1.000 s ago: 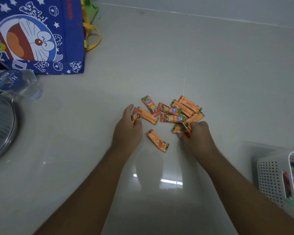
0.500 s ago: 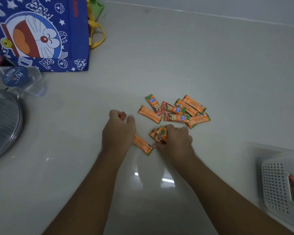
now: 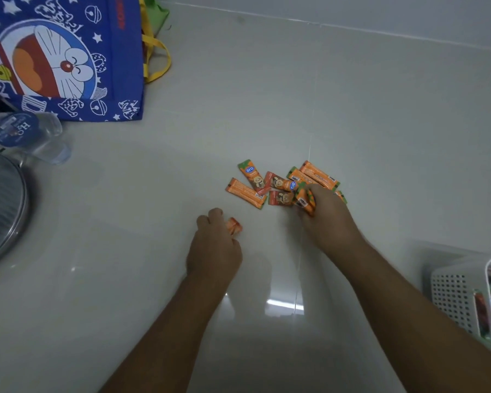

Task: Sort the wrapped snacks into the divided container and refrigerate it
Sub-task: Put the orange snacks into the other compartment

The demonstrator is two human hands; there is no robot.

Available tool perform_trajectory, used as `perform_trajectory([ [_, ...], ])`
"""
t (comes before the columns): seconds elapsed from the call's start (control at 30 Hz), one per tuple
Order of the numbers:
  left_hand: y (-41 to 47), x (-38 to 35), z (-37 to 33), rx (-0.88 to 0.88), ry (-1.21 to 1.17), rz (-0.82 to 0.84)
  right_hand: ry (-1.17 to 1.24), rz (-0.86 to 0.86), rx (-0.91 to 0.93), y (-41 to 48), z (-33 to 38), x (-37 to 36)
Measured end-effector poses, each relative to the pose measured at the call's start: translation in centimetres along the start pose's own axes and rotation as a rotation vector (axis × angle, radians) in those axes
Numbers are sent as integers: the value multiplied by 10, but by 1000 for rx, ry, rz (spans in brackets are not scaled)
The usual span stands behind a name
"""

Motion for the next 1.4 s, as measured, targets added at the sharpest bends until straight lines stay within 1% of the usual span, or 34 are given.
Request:
perform_trajectory([
  [0.07,6,0,-1,-43,21,-13,-85,71,35,12,1,-7],
  [0.13,12,2,-4,-94,66,-31,-175,144,-5,16,-5,-16],
  [0.2,18,3,-8,-154,140,-55,-198,166,-41,16,-13,-21],
  [0.3,21,4,-24,-311,164,-117,-179,105,-22,11,-12,-20],
  [0.37,24,6,-39,-408,97,-159,-99,33,-4,3,-10,-14],
  [0.47,39,10,-57,-450,57,-172,-38,-35,-51,-1,-15,-1],
  [0.53,52,6,-61,-453,122,-109,-4,-85,-82,4,-16,8],
  [0.63,64,0,-57,-432,159,22,38,-101,-39,24,-8,11],
  [0.7,65,0,-53,-433,212,58,-28,-38,-29,41,-7,4],
  [0.77,62,0,-50,-465,262,58,-175,82,-38,55,-12,-11],
  [0.83,57,4,-52,-512,241,7,-299,173,-49,58,-17,-22],
  [0.87,58,9,-54,-517,206,-35,-314,183,-47,58,-18,-24],
  [0.93,65,18,-63,-506,144,-113,-263,121,-6,54,-16,-19],
  [0.97,69,20,-69,-502,117,-117,-191,65,-9,50,-15,-12],
  [1.03,79,16,-80,-494,117,-21,-46,-60,-75,41,-20,6],
  [1.1,89,4,-82,-460,188,145,12,-153,-153,31,-32,24],
  [1.17,97,-3,-78,-407,146,252,36,-191,-211,21,-49,38],
  [1.2,98,-4,-75,-386,104,261,41,-184,-226,17,-58,43],
  [1.3,85,-10,-73,-374,134,170,29,-101,-203,11,-71,46],
  [1.4,63,-15,-70,-303,136,50,-47,39,-85,5,-67,34],
])
Point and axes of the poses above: each hand's wrist, its own y-axis towards the middle knuckle, its own x-axis out of the back of the hand, z = x × y, the point moved 7 cm from there along y, towards the middle knuckle, and after that the axes turned 10 degrees about x, right-handed, at the moved point
